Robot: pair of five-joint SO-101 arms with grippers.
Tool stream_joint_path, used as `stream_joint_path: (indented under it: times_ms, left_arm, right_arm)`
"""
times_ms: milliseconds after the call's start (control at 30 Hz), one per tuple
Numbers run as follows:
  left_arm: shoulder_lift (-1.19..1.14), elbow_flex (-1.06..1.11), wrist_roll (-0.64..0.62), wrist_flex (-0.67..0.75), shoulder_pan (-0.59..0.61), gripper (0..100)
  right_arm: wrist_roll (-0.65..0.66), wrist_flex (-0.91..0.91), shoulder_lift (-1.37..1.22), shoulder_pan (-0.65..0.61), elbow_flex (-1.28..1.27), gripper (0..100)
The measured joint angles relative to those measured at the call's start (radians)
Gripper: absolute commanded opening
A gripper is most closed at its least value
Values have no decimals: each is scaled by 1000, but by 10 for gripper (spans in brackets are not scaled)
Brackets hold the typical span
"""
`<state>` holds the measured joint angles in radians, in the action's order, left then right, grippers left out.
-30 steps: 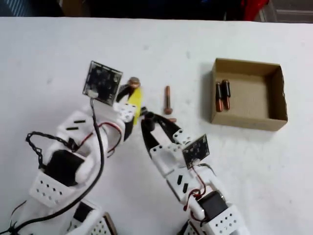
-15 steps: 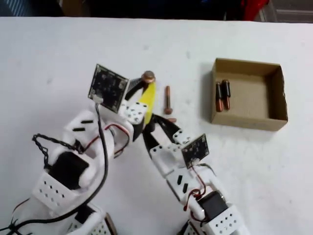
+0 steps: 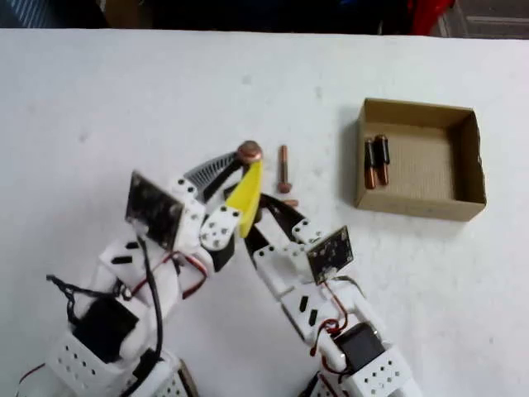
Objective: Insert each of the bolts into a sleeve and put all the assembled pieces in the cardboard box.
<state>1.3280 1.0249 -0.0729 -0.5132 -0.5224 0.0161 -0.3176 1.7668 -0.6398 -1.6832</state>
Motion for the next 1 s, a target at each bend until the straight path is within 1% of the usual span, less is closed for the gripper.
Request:
stream_joint_path:
  times_ms: [200, 467, 567, 667, 800, 1000]
  left_arm:
    - [15, 84, -3, 95, 0, 23]
    - [15, 144, -3, 210, 0, 23]
    - [18, 144, -3, 219, 0, 23]
    - [18, 144, -9, 219, 44, 23]
    - [18, 144, -98, 219, 69, 23]
    - [18, 144, -123, 219, 69, 23]
  right_arm:
    - [0, 0, 0, 0, 0, 17]
    - [0, 18, 0, 0, 0, 17]
    - [31, 18, 0, 0, 0, 17]
    - [60, 35, 0, 0, 0, 17]
    - [66, 40, 0, 0, 0, 17]
    - [68, 40, 0, 0, 0, 17]
